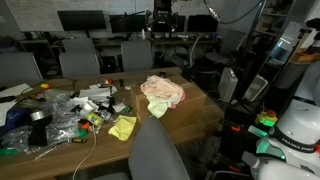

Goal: Move the pink shirt, the green towel and the peach shirt on the top of the box respectively

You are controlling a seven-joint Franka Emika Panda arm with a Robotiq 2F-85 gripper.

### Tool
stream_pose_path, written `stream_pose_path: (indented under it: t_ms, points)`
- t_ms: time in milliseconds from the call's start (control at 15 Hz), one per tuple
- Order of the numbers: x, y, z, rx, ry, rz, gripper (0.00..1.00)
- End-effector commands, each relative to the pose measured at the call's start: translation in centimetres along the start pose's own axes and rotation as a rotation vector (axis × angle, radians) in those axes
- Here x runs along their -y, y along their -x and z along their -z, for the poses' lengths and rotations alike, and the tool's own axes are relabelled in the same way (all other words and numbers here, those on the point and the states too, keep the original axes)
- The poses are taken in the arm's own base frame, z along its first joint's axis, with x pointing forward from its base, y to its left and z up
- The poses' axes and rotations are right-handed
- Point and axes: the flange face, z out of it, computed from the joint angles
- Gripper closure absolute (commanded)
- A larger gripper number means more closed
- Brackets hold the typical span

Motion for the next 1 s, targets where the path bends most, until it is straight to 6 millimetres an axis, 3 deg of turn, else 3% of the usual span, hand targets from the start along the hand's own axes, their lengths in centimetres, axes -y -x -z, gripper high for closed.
stream_pose_path:
  t_ms: [0,333,667,733,933]
  points:
    - [-0.5,5.6,-2.5,0.116,0.022,0.167,0.00]
    - [-2.7,13.0,-7.9,0.272,0.086,0.406,0.00]
    - [-4.9,18.7,-11.4,0.317,0.161,0.614,0.00]
    - [-3.5,16.6,-11.5,0.338,0.158,0.548,0.00]
    - [-4.4,18.4,-12.0,0.346,0.174,0.587,0.00]
